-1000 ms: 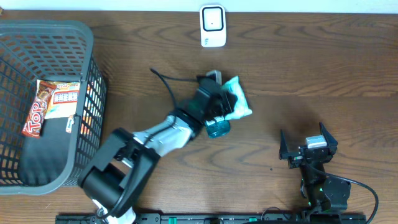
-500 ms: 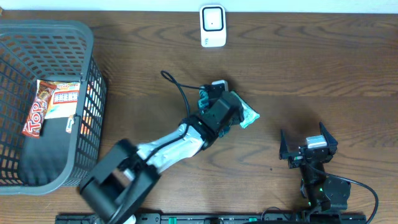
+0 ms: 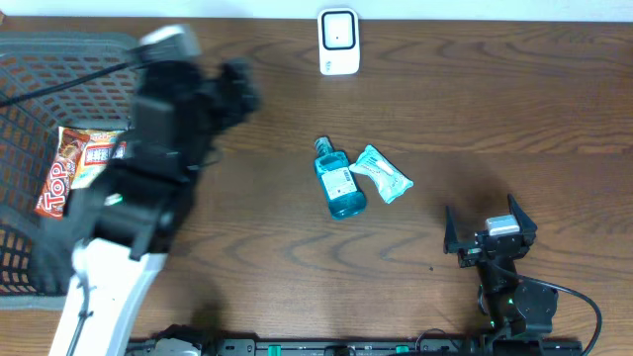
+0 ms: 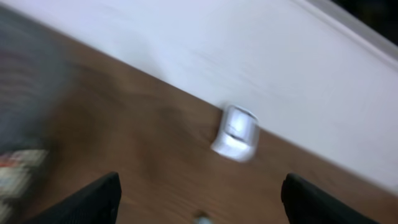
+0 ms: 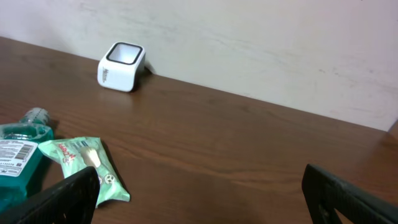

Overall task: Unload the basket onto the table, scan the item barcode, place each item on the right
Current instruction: 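Reach the left gripper into the basket and grasp the orange tissue pack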

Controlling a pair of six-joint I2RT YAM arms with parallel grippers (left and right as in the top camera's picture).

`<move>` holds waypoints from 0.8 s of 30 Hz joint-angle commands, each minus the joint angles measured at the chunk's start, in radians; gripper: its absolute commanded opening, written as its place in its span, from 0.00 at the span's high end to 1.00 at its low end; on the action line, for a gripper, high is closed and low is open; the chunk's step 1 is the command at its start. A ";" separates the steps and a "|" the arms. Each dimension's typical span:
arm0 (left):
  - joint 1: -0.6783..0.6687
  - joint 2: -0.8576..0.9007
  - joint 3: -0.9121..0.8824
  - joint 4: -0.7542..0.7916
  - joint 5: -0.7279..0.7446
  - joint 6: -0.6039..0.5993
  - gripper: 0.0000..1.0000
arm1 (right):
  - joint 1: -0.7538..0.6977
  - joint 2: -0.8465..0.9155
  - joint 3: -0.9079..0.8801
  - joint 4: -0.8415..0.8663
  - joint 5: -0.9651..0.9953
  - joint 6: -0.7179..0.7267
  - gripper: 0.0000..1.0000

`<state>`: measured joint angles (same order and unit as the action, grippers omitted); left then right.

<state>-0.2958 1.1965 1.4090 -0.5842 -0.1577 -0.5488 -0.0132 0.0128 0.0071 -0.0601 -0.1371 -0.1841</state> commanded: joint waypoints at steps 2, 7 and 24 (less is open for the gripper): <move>0.197 -0.082 0.004 -0.079 -0.019 0.025 0.12 | 0.001 -0.004 -0.002 -0.004 0.000 0.015 0.01; 0.440 -0.102 0.004 -0.181 -0.019 0.017 0.08 | 0.001 -0.004 -0.002 -0.004 0.000 0.015 0.01; 0.743 0.248 0.003 -0.440 0.095 -0.189 0.08 | 0.001 -0.004 -0.002 -0.004 0.000 0.015 0.01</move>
<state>0.4435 1.3594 1.4090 -1.0183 -0.1120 -0.7158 -0.0132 0.0128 0.0071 -0.0597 -0.1375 -0.1841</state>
